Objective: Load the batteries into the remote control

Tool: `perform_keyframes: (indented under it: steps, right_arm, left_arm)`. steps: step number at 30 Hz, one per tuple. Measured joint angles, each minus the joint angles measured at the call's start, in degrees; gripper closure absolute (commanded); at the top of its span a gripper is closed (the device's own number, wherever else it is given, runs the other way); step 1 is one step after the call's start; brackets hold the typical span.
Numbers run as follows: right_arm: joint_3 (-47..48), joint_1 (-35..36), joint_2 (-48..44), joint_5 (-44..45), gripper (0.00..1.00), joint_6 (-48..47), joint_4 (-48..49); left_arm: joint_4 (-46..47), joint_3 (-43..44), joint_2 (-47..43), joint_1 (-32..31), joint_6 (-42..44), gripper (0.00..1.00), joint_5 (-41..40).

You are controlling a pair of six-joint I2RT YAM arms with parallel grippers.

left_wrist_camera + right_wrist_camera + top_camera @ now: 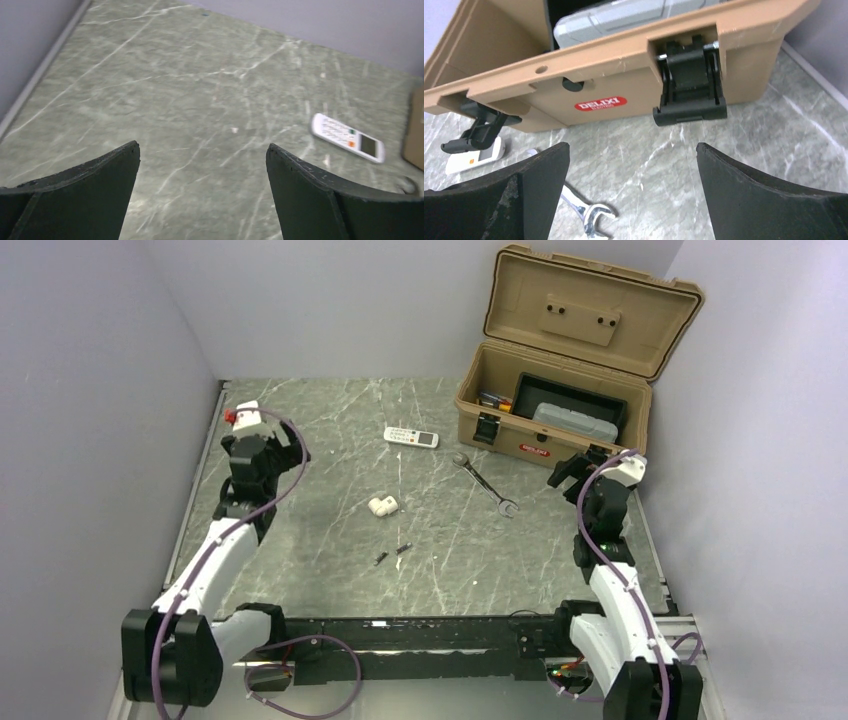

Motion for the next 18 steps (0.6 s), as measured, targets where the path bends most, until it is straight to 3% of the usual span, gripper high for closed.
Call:
perform_keyframes:
  steps: [4, 7, 10, 11, 15, 18]
  right_arm:
    - [1.79, 0.00, 0.35, 0.39, 0.00, 2.62, -6.05]
    - [3.54, 0.00, 2.40, -1.31, 0.00, 3.76, -10.21]
    - [3.89, 0.00, 3.39, -3.72, 0.00, 4.28, -12.28]
    - [3.89, 0.04, 3.39, -4.57, 0.00, 4.46, -13.14]
    - [3.87, 0.22, 2.14, -6.82, 0.00, 4.83, -14.64]
    - [3.72, 0.33, 0.48, -7.56, 0.00, 4.81, -15.34]
  left_arm:
    - [-1.97, 7.39, 5.55, -0.11, -1.20, 0.23, 7.30]
    - [-2.45, 14.14, 11.80, -0.63, -1.73, 0.53, 12.70]
    - [-4.46, 26.38, 22.88, -2.05, -1.18, 0.95, 17.64]
    - [-4.70, 30.18, 26.34, -2.69, -1.22, 1.00, 18.78]
    - [-8.17, 44.72, 40.15, -6.93, 0.50, 1.00, 21.66]
    - [-10.34, 50.88, 47.30, -9.84, 1.51, 1.00, 23.63]
